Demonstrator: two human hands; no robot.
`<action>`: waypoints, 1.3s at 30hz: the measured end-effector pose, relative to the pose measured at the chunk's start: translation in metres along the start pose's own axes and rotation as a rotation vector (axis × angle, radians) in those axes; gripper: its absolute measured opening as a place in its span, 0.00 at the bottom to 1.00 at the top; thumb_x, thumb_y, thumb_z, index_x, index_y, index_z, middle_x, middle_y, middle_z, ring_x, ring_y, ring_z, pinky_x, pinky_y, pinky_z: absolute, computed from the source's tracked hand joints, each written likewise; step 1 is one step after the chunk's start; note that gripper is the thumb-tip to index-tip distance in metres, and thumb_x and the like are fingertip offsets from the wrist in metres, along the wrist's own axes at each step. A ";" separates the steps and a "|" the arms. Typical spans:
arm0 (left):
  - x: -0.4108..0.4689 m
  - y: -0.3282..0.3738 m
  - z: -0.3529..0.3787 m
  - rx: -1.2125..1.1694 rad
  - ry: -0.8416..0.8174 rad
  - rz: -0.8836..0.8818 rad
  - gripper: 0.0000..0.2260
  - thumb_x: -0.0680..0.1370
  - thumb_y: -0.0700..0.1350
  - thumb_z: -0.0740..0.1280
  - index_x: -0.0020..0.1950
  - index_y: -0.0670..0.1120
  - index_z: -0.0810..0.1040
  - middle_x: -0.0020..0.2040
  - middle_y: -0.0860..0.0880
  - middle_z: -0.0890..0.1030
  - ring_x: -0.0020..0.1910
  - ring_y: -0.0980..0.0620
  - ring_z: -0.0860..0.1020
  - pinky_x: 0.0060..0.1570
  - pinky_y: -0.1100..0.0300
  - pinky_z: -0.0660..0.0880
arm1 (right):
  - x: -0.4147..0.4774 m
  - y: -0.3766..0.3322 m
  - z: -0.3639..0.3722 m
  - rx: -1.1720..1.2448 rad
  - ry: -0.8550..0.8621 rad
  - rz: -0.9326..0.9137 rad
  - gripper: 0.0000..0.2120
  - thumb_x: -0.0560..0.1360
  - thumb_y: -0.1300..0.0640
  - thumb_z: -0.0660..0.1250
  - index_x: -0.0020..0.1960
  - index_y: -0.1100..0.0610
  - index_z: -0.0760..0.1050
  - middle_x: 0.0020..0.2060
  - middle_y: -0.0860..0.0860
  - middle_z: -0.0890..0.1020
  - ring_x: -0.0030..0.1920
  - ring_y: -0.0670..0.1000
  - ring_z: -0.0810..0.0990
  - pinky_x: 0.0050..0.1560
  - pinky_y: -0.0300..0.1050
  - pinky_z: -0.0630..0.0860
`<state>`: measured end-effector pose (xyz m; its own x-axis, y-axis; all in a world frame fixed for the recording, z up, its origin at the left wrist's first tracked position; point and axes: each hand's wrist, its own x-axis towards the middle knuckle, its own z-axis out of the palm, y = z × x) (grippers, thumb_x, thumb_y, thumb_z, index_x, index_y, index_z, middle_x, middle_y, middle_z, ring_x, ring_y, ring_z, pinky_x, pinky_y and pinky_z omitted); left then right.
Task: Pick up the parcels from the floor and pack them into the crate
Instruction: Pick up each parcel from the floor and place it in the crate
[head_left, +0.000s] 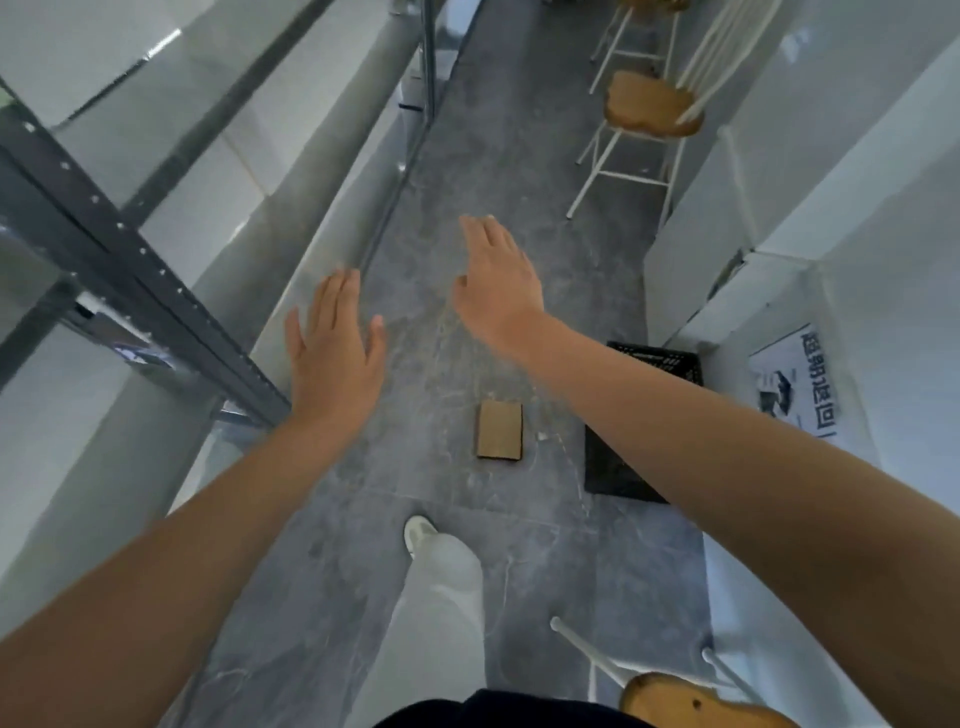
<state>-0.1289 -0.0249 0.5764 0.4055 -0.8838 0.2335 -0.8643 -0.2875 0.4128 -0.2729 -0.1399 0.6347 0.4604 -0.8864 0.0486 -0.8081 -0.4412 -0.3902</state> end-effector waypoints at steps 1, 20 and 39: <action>0.013 -0.003 0.019 -0.011 -0.031 -0.011 0.24 0.83 0.49 0.54 0.78 0.45 0.58 0.79 0.49 0.57 0.78 0.52 0.54 0.75 0.47 0.43 | 0.020 0.014 0.002 -0.005 -0.005 0.026 0.31 0.79 0.61 0.58 0.79 0.58 0.52 0.77 0.53 0.57 0.78 0.52 0.52 0.76 0.49 0.55; 0.063 -0.049 0.402 -0.121 -0.452 -0.624 0.21 0.81 0.43 0.59 0.74 0.40 0.65 0.73 0.40 0.69 0.70 0.41 0.69 0.70 0.50 0.63 | 0.193 0.326 0.280 -0.243 -0.580 0.140 0.24 0.79 0.58 0.59 0.73 0.59 0.59 0.68 0.56 0.67 0.67 0.57 0.68 0.64 0.53 0.69; -0.054 -0.104 0.828 -0.720 -0.477 -1.693 0.12 0.80 0.43 0.58 0.59 0.42 0.78 0.44 0.45 0.77 0.39 0.49 0.74 0.41 0.56 0.71 | 0.193 0.526 0.698 -0.242 -0.881 0.121 0.26 0.82 0.53 0.54 0.78 0.59 0.56 0.75 0.56 0.62 0.74 0.57 0.64 0.72 0.53 0.63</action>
<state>-0.3070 -0.2532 -0.2079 0.3612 0.0720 -0.9297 0.6194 -0.7638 0.1815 -0.3520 -0.4452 -0.2030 0.4007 -0.5449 -0.7365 -0.8783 -0.4573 -0.1395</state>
